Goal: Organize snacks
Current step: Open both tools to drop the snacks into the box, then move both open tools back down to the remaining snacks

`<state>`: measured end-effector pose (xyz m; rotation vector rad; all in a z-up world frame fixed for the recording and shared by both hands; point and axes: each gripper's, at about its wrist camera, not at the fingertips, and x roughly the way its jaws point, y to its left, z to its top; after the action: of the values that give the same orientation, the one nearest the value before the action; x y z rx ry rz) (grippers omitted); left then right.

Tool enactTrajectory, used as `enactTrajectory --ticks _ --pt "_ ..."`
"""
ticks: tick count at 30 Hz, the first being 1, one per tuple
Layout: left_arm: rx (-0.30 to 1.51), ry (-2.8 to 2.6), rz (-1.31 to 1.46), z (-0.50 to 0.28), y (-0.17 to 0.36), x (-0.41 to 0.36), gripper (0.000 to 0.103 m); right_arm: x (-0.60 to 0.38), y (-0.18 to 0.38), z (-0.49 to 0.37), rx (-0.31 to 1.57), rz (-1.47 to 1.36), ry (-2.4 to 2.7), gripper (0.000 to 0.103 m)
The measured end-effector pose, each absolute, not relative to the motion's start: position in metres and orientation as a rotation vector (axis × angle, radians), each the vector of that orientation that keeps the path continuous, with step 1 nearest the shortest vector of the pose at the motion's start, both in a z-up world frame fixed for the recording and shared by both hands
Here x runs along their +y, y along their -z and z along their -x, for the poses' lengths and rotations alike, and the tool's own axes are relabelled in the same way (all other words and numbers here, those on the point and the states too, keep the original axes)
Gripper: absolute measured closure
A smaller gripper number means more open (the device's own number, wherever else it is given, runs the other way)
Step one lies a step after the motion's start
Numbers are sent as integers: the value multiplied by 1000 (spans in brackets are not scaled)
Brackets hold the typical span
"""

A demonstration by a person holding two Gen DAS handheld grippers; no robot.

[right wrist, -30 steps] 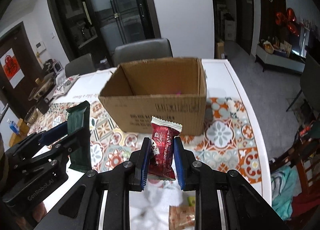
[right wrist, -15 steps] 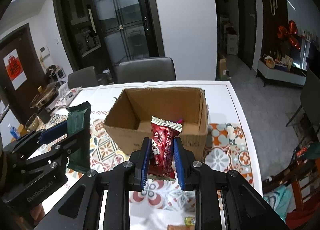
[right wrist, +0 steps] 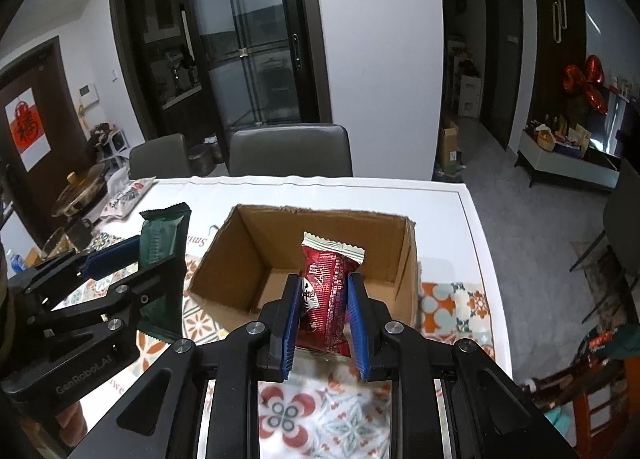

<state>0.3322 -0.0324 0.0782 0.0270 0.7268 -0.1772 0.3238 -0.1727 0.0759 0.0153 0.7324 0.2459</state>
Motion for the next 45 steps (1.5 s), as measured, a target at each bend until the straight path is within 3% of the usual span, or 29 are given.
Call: enactTrajectory --ticks 12,14,15,16,33,45 --pt "811 120 -33 -389 -57 -37 55 -171 -53 -378 799 -23 -257 78" --pt "814 90 -43 -391 -56 -37 50 -171 -48 -384 816 -32 -260 71" --pt "817 76 -42 -390 -55 -36 46 -171 -46 -386 827 -30 -257 58" --pt "821 75 -41 -388 -56 -36 46 -172 -45 -386 828 -31 -249 52" --pt "676 193 -74 -273 -78 -59 40 -207 -65 -284 694 -9 -205 52" --pt "724 360 -118 -219 -55 -101 39 -240 -43 -213 720 7 -171 52"
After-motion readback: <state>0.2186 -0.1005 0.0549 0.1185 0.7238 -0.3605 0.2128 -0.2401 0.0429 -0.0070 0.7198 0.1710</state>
